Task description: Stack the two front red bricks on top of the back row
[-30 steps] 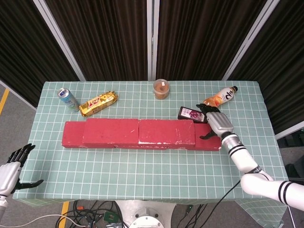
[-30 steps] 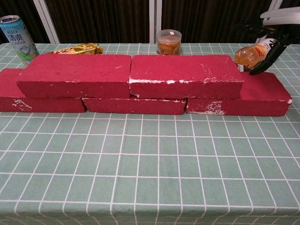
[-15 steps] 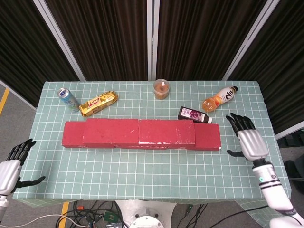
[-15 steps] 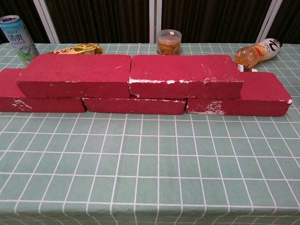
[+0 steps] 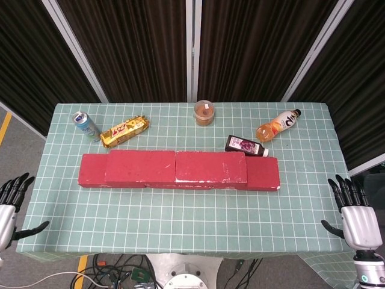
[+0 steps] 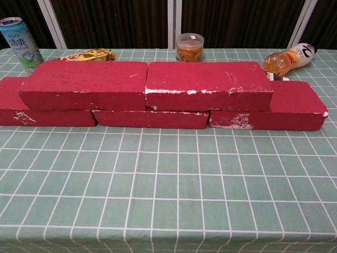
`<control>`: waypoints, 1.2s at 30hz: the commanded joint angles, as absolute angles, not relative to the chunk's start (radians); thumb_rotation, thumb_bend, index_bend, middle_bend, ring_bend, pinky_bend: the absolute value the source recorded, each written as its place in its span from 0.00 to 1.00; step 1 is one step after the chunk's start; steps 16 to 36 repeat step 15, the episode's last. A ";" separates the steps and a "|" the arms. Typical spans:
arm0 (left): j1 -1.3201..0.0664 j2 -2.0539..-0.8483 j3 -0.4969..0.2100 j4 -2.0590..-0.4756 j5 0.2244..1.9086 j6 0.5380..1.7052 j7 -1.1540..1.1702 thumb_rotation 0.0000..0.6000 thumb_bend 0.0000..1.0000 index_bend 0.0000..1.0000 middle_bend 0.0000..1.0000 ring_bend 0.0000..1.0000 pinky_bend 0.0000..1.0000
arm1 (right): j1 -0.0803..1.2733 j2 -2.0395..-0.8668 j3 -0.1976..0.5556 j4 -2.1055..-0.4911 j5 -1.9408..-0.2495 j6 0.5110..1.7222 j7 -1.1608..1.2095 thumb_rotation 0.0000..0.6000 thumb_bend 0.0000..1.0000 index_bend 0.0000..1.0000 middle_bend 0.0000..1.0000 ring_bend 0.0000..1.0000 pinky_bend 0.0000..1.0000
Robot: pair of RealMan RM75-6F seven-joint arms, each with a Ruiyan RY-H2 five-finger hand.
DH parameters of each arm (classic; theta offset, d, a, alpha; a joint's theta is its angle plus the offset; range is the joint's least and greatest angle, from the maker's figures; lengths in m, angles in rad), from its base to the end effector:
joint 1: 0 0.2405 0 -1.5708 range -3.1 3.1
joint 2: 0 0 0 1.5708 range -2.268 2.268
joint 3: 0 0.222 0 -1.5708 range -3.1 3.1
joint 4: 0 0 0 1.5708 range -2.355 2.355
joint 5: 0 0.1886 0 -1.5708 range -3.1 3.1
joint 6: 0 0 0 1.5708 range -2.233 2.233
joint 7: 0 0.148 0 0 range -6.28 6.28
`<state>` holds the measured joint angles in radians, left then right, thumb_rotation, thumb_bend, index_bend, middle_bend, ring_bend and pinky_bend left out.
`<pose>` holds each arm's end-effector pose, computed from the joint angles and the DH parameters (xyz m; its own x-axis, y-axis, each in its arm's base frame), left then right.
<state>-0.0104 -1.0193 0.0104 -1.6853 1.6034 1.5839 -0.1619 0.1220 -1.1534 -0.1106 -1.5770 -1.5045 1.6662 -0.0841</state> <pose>-0.2630 0.1487 0.1844 0.2713 -0.0005 0.9625 0.9617 -0.0414 -0.2711 -0.2702 -0.1609 0.1606 0.4796 0.0377 0.8767 -0.8758 -0.0419 0.4809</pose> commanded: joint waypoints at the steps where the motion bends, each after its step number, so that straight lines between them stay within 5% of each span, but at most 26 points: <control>1: -0.005 -1.026 0.015 -1.667 1.599 1.579 -0.136 1.00 0.00 0.04 0.00 0.00 0.00 | 0.094 -1.173 -0.106 -1.538 -1.518 1.674 -0.050 1.00 0.00 0.00 0.00 0.00 0.00; 36: 0.004 -1.071 0.027 -1.612 1.593 1.568 -0.048 1.00 0.00 0.04 0.00 0.00 0.00 | 0.065 -1.188 -0.068 -1.509 -1.534 1.635 -0.026 1.00 0.00 0.00 0.00 0.00 0.00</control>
